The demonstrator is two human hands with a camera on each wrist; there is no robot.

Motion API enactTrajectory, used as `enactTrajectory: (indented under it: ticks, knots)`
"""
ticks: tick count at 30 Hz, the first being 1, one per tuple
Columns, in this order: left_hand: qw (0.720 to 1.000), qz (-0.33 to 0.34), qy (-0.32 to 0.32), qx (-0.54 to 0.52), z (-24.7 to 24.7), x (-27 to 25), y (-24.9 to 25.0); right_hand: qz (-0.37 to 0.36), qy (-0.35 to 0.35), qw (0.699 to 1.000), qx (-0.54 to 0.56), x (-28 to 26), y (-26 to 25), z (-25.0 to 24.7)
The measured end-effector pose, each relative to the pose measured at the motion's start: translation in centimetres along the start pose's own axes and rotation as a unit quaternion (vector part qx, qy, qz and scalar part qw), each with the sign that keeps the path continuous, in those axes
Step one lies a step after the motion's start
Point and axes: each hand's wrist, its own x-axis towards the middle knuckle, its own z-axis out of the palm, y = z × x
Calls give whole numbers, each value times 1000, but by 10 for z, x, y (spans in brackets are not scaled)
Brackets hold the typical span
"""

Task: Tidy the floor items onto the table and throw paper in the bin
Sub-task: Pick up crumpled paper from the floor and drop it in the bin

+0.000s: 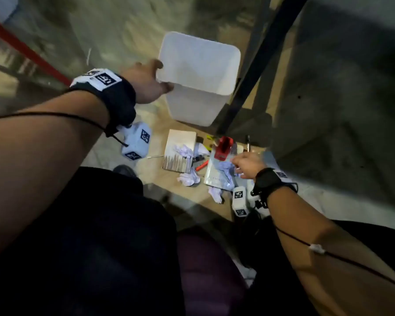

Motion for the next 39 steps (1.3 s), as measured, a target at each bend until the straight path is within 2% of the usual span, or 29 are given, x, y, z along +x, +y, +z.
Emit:
enactTrajectory:
  ticks: [1, 4, 7, 12, 16, 18, 20, 24, 27, 29, 33, 37, 39]
  knots:
    - [999, 15, -28, 18, 2, 1, 2, 9, 4, 1000, -21, 6, 9, 1]
    - [998, 34, -49, 25, 15, 17, -1, 59, 14, 997, -41, 22, 35, 6]
    - [996, 40, -67, 33, 26, 28, -3, 25, 66, 996, -54, 42, 57, 23]
    - [989, 69, -81, 103, 33, 50, -24, -44, 69, 987, -136, 54, 67, 57]
    - [987, 81, -68, 119, 29, 56, -29, -25, 118, 988, -100, 49, 66, 56]
    - [987, 83, -64, 123, 27, 56, -29, -47, 155, 985, -53, 30, 48, 45]
    - [988, 82, -58, 120, 24, 58, -27, -101, 196, 975, 0, 4, 20, 32]
    - [988, 85, -45, 119, 22, 63, -27, -236, 255, 936, 55, -53, -53, 13]
    - [990, 84, -43, 107, 20, 62, -29, -368, 236, 895, 93, -85, -113, 8]
    - [990, 87, -35, 102, 20, 59, -31, -414, 228, 876, 100, -93, -154, 7]
    - [992, 95, -14, 81, 20, 62, -36, -433, 251, 865, 50, -76, -217, 4]
    - [995, 88, 28, 24, 22, 63, -37, -395, 246, 884, -58, -48, -237, 13]
    - [995, 95, 36, 20, 25, 63, -33, -414, 302, 858, -39, -45, -227, 16]
